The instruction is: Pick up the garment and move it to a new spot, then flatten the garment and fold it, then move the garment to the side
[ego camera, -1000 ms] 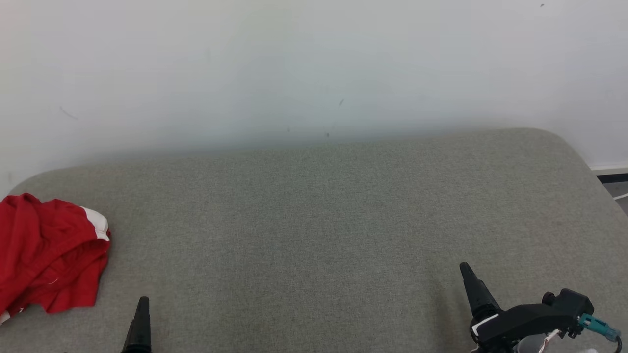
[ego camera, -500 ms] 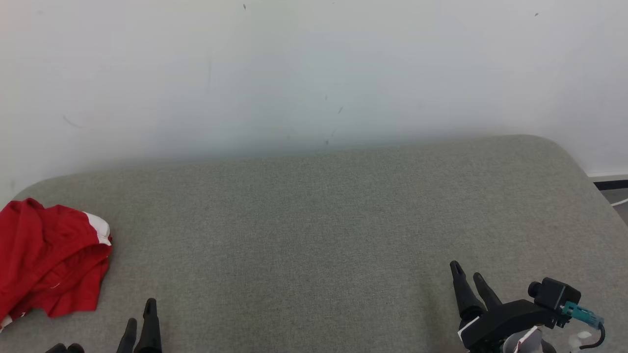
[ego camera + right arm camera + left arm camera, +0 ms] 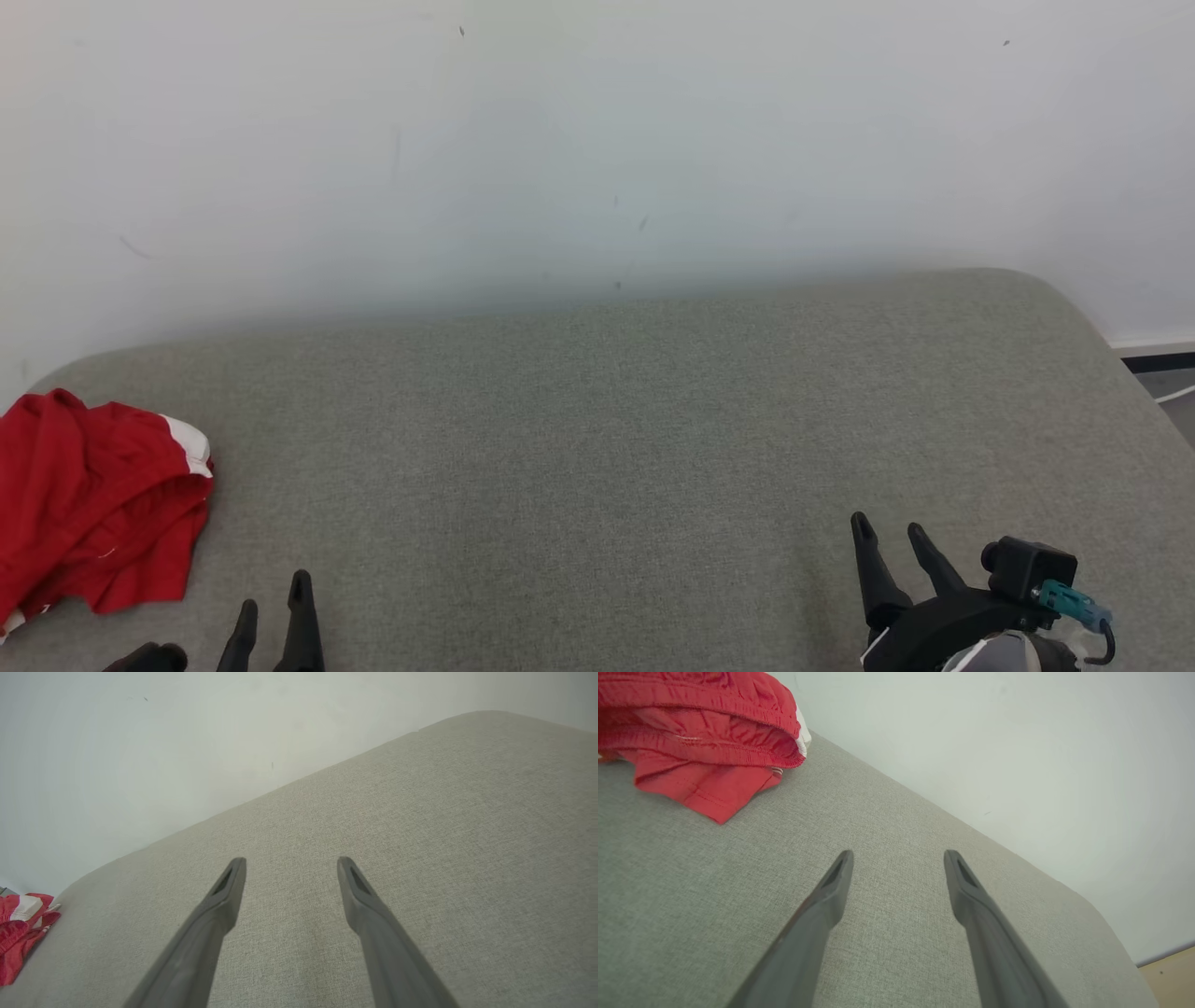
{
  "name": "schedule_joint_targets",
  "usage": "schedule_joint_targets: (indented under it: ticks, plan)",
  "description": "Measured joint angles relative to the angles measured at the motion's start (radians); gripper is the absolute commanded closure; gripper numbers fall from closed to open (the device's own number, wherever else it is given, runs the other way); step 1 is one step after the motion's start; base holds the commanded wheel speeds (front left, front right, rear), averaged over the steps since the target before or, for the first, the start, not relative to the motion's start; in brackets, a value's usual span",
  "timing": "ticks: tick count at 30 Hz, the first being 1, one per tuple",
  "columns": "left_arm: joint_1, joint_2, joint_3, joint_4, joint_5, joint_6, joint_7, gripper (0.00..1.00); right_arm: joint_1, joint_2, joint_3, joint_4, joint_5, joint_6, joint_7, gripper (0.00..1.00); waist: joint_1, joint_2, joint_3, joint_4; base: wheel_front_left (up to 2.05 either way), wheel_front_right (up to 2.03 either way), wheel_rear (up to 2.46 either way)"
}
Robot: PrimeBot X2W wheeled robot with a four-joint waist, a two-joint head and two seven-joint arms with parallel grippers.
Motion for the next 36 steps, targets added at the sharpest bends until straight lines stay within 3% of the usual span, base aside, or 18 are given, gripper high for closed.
schedule_joint_targets:
  ticks: [22, 36]
  plan:
    - [-0.004, 0.056, -0.128, 0.01, 0.384, 0.06, -0.014, 0.0, 0.006, -0.016, 0.043, 0.028, -0.326, -0.059, -0.049, 0.0, 0.0002, 0.0, -0.046, 0.029, 0.0, 0.0, 0.0]
    - [-0.006, 0.057, -0.122, 0.004, 0.408, 0.061, 0.08, 0.0, 0.038, -0.009, -0.018, 0.017, -0.374, -0.061, -0.007, 0.0, 0.0001, 0.0, -0.046, 0.041, 0.0, 0.0, 0.0]
